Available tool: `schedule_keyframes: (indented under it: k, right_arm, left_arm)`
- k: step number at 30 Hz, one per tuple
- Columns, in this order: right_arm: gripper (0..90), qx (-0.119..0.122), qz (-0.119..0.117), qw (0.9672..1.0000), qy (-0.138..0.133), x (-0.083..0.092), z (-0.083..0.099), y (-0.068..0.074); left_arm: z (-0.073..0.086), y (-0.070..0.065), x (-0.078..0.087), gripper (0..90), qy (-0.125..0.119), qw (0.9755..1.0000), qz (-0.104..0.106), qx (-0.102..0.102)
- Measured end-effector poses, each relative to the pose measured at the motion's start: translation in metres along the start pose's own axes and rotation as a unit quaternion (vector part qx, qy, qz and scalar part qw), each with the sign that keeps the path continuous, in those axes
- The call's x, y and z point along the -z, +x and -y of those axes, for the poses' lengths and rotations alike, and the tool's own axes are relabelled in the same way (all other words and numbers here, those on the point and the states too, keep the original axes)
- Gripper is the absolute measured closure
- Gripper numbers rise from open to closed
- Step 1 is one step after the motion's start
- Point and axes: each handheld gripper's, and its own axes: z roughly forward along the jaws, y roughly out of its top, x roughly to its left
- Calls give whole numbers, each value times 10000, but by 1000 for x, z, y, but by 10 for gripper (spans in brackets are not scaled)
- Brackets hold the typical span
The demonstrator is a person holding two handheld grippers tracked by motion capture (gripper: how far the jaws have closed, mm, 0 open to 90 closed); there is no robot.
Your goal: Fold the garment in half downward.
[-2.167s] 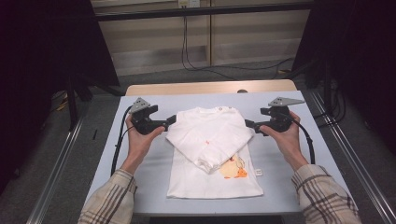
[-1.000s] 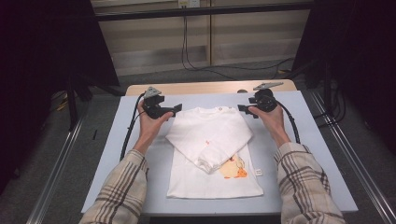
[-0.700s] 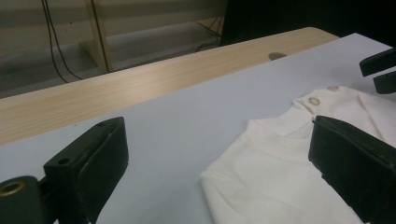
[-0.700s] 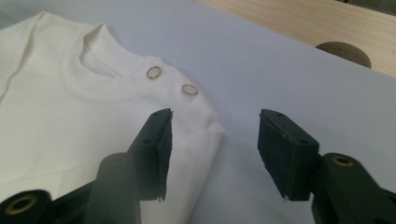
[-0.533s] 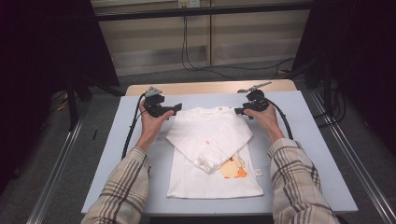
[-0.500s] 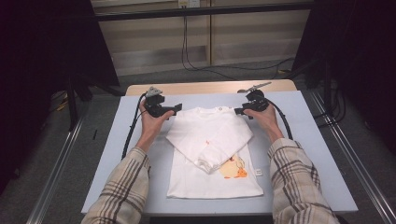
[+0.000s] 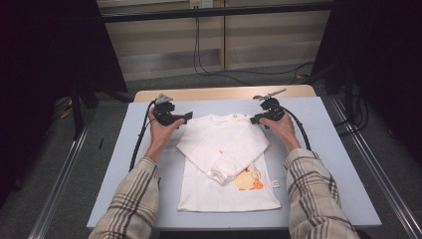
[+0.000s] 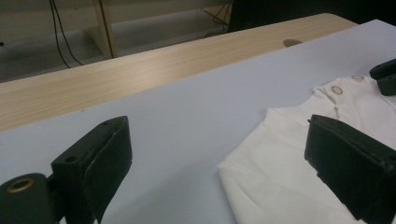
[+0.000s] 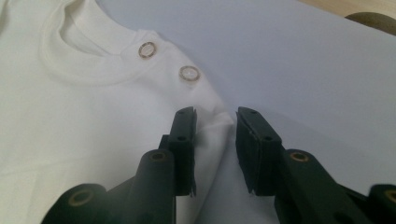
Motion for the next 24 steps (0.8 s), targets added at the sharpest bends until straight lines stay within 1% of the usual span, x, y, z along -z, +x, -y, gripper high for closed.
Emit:
schedule_keyframes:
  k: [1, 2, 4, 6, 7, 8, 9, 11, 12, 14, 15, 16, 17, 18, 19, 22, 23, 24]
  right_arm:
    - [715, 58, 21, 10000, 16, 0, 0, 1]
    - [755, 86, -18, 10000, 43, 0, -1, 2]
    - [818, 31, -130, 9999, 58, 0, -1, 2]
    - [837, -42, -182, 9998, 28, -1, 0, 1]
    - [845, -60, -193, 9998, 14, -1, 0, 1]
    - [849, -53, -175, 9998, 18, -1, 0, 2]
    - [854, -63, -169, 9998, 37, -1, 0, 3]
    - [857, -28, -136, 9999, 54, -1, -1, 3]
    - [858, -46, -126, 9999, 59, -1, -1, 4]
    - [858, -49, -113, 9999, 55, -1, -1, 4]
    - [858, -47, -111, 9999, 54, -1, -1, 4]
    - [858, -55, -112, 9999, 60, -1, -1, 4]
    - [857, -63, -119, 9999, 62, -1, -1, 4]
    - [857, -53, -116, 9999, 56, -1, -1, 4]
    - [857, -47, -111, 9999, 61, -1, -1, 4]
    - [857, -49, -128, 9999, 66, -1, -1, 4]
    - [857, -49, -120, 9999, 67, -1, -1, 4]
    - [857, -37, -117, 9999, 63, -1, -1, 4]
  left_arm:
    - [0, 0, -1, 82, 2, 10000, 21, 19]
    - [0, -1, -2, 82, -23, 10000, 37, 49]
    - [-2, -1, -3, 88, 60, 9999, 84, -2]
    - [-3, -2, -4, 116, 107, 9998, 139, -68]
    - [-3, -3, -4, 139, 64, 9999, 144, -59]
    - [-3, -3, -4, 153, 50, 9998, 210, 23]
    - [-3, -2, -4, 155, 104, 9997, 234, 55]
    - [-1, -2, -6, 176, 187, 9995, 252, 9]
    - [0, -1, -6, 207, 202, 9994, 270, 18]
    - [2, 2, -8, 251, 330, 9991, 277, -12]
    - [4, 3, -9, 258, 371, 9988, 308, 64]
    - [5, 4, -9, 281, 442, 9985, 322, 45]
    - [6, 5, -10, 322, 485, 9982, 340, 30]
    - [7, 6, -10, 351, 546, 9978, 365, 56]
    - [8, 7, -11, 360, 575, 9976, 383, 95]
    - [11, 6, -14, 428, 745, 9962, 434, 77]
    - [12, 6, -15, 436, 825, 9957, 427, 26]
    - [12, 4, -16, 438, 846, 9953, 470, 1]
